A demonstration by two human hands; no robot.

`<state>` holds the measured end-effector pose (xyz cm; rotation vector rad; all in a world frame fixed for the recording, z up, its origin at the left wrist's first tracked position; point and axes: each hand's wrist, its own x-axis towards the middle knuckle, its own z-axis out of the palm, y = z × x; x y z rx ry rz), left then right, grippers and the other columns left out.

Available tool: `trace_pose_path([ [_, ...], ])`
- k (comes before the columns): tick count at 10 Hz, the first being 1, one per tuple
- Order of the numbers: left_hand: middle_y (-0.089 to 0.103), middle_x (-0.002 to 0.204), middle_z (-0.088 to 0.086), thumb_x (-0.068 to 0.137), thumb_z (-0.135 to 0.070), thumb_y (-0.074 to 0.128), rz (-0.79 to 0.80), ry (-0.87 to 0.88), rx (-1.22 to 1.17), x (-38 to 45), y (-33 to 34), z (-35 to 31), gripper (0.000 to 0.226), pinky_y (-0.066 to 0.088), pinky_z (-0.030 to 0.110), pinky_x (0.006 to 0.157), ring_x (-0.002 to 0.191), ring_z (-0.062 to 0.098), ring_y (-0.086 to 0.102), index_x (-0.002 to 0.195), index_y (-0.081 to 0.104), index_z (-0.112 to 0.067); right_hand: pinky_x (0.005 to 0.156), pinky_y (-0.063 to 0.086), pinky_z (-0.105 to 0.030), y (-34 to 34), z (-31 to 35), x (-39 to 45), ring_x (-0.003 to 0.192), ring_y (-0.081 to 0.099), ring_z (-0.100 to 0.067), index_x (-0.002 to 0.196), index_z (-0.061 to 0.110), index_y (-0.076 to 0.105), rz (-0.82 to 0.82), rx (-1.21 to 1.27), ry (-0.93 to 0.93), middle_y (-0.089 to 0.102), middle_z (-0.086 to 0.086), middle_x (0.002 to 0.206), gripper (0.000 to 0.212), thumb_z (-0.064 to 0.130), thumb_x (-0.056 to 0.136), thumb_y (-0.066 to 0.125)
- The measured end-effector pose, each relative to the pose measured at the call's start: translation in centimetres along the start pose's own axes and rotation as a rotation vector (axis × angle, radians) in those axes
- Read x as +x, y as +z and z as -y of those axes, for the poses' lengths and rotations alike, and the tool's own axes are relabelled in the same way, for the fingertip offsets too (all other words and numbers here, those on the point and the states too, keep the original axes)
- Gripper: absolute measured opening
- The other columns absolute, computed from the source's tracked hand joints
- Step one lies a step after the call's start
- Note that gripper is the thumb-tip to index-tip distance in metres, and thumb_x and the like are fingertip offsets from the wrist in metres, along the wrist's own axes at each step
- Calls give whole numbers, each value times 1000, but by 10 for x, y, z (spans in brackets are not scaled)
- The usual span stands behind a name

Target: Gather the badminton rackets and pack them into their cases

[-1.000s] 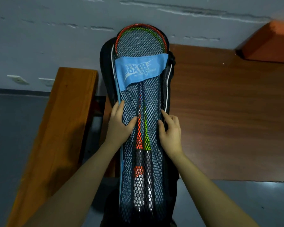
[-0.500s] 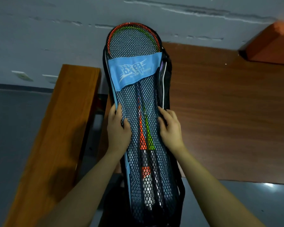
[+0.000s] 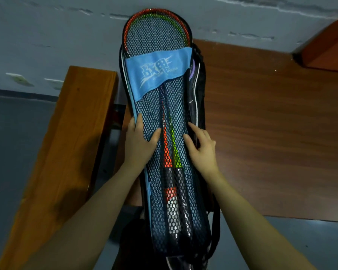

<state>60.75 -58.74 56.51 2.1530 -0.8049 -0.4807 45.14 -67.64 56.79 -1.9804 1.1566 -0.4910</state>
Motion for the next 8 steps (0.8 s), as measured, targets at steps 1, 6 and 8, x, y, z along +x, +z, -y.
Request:
trace_pose_path([
  [1,35,142,12,87,-36,57,40,62,10,2,0,7,67,35,43,106,131,23,34,141,28,-9,85,21,-16,7,1,-3,107,51,-16,126,24,56,-53,15,2,57,-1,115,42,41,88,49],
  [6,36,142,24,85,-54,40,103,194,364,-24,-21,4,69,42,50,96,121,42,41,136,39,-7,88,28,-34,-7,5,-31,112,50,-25,126,27,54,6,-183,57,57,-8,119,41,42,89,43],
  [8,36,146,12,87,-51,25,72,291,437,-28,-55,-27,66,22,43,108,135,30,29,138,38,-13,96,28,-39,-47,30,-30,120,41,-30,129,20,52,-14,-261,11,45,-10,131,38,24,91,54],
])
